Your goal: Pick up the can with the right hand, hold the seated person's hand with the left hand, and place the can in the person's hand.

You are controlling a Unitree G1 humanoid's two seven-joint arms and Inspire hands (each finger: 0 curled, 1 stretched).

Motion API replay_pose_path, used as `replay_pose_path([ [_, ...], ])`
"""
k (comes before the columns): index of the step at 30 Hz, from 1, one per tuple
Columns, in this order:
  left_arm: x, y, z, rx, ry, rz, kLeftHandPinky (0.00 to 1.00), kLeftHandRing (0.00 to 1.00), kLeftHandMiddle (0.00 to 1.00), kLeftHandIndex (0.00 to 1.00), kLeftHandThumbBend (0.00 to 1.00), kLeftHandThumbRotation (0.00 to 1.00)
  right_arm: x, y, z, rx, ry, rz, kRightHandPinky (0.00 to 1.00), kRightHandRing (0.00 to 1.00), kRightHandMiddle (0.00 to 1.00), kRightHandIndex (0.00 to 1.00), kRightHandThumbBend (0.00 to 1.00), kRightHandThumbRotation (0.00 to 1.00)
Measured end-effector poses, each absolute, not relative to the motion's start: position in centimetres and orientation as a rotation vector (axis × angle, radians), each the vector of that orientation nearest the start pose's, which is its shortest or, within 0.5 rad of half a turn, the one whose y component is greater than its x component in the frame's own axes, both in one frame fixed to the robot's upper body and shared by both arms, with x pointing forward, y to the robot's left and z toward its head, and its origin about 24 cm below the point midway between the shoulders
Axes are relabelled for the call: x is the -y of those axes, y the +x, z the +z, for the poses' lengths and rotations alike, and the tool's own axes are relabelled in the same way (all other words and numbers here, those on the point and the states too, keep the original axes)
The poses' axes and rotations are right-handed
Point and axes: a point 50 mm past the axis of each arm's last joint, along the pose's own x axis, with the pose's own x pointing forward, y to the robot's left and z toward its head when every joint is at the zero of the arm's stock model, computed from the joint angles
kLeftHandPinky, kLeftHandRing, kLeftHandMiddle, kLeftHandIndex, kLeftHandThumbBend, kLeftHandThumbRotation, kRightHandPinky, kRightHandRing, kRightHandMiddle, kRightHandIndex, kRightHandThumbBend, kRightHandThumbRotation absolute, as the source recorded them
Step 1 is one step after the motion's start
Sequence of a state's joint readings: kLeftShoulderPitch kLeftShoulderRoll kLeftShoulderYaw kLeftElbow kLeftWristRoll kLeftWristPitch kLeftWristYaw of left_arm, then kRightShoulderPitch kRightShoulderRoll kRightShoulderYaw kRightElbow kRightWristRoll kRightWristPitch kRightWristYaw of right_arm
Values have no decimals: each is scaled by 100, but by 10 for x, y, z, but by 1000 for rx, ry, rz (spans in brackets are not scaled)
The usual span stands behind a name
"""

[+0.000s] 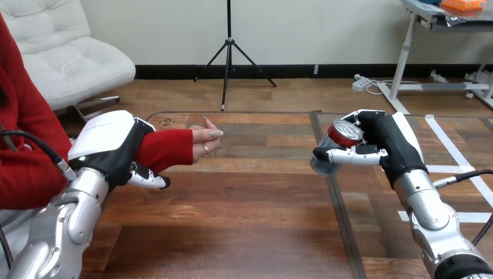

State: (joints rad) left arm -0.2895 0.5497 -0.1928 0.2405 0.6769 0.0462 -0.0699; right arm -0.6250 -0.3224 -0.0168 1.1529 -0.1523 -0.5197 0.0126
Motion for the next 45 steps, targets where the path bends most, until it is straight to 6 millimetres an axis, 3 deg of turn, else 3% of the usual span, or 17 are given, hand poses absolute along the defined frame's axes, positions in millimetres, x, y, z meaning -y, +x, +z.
replay_pose_path([
  [45,-220,305,71,-53,1261,-147,22,29,36,36,68,0,218,342,32,-20,-439,50,31,36,41,43,83,0],
])
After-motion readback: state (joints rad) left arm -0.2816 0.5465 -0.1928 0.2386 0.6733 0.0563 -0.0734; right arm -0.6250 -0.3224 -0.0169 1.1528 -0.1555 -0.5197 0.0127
